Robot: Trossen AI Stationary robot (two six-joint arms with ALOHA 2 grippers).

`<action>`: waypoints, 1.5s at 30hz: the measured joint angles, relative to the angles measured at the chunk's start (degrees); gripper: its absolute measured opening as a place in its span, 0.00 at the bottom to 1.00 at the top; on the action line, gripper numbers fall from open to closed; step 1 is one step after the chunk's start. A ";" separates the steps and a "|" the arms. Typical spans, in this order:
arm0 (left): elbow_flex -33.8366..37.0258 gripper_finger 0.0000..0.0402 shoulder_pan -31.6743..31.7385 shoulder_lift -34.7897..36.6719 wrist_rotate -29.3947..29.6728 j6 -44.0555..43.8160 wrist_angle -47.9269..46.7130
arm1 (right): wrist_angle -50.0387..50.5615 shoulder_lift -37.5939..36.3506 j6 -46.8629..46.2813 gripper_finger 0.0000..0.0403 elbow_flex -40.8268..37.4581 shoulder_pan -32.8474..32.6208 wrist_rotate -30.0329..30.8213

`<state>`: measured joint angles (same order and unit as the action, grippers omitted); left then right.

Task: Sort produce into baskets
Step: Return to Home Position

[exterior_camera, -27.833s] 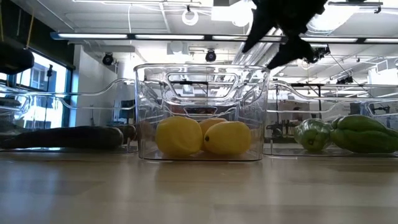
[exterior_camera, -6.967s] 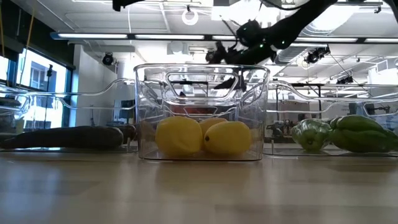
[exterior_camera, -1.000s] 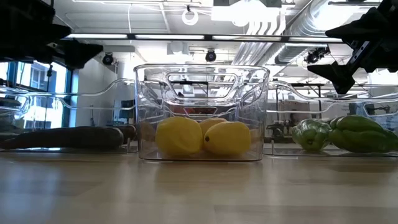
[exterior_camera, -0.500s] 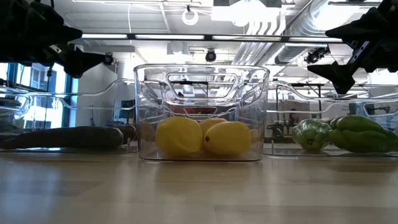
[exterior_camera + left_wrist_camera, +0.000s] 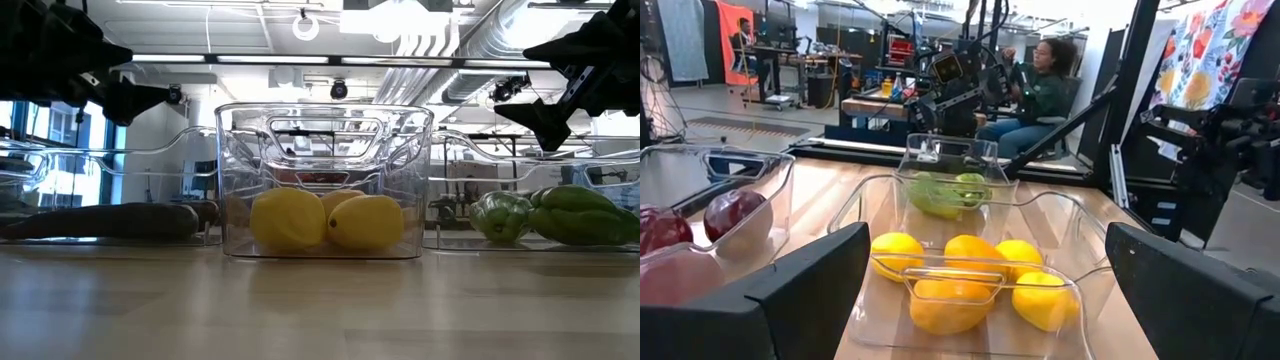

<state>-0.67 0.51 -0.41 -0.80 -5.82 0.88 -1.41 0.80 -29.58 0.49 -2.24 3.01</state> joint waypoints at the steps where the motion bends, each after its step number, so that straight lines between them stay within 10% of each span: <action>1: 0.00 0.98 0.00 -0.15 0.01 0.00 -0.04 | 0.00 0.00 0.00 0.90 0.00 0.00 0.01; 22: 0.00 0.98 0.00 -0.21 0.01 -0.01 -0.05 | 0.04 -0.76 0.19 0.90 0.00 -1.79 -0.03; 31: 0.00 0.98 0.00 -0.21 0.00 0.00 -0.04 | 0.17 -0.79 30.52 0.90 0.00 -1.95 -0.63; 45: 0.00 0.98 0.00 -0.21 0.00 -0.01 -0.04 | 0.13 -0.37 28.69 0.90 0.00 -1.95 -0.61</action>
<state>-0.67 0.51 -0.62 -0.80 -5.83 0.84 -1.28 0.43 -0.90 0.49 -4.19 2.39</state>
